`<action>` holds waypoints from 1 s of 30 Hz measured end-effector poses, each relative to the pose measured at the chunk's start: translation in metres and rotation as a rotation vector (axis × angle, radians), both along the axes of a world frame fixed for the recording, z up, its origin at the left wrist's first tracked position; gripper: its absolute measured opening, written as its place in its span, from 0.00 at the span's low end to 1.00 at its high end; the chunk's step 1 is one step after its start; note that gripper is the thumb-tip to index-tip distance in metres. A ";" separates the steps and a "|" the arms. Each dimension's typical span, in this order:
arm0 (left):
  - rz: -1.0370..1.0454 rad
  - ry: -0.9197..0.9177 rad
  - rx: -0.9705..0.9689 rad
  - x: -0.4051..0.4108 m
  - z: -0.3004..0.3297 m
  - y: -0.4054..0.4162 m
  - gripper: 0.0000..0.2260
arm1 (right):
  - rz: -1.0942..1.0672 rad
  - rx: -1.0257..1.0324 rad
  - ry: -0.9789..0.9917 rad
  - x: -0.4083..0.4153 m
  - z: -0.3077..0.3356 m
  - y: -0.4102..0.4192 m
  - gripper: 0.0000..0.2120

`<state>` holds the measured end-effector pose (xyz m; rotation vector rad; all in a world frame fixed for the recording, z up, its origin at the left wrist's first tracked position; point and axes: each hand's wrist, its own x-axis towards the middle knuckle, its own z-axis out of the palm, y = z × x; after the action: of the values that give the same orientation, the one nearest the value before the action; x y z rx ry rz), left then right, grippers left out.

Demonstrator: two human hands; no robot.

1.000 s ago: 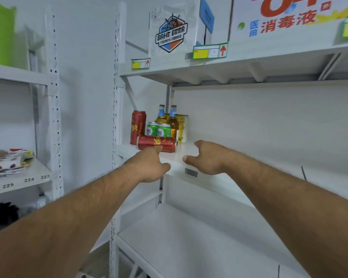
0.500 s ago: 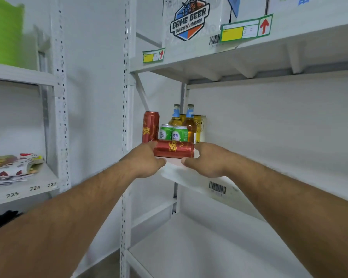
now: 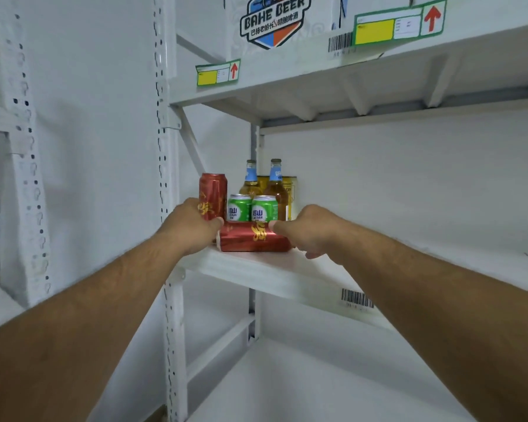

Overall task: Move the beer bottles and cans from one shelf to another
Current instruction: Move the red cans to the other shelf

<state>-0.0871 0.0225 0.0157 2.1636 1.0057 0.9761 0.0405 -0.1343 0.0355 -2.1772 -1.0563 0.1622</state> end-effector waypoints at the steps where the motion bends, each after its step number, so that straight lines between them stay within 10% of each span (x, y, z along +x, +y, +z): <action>1: -0.005 -0.013 -0.006 -0.001 0.001 0.009 0.26 | -0.037 0.010 0.035 -0.004 0.000 0.009 0.18; 13: -0.253 -0.141 -0.105 0.010 -0.001 0.112 0.30 | -0.437 0.140 0.344 -0.019 -0.013 0.121 0.21; 24: -0.424 -0.192 -0.185 0.039 -0.016 0.167 0.25 | -0.707 0.135 0.381 -0.009 -0.024 0.167 0.54; 30: -0.513 -0.208 -0.202 0.047 -0.021 0.173 0.25 | -0.656 0.178 0.458 -0.021 -0.017 0.165 0.26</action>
<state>-0.0400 0.1956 -0.0049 1.9576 0.3969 0.7898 0.0200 0.0303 0.0181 -2.0680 -0.0805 0.2349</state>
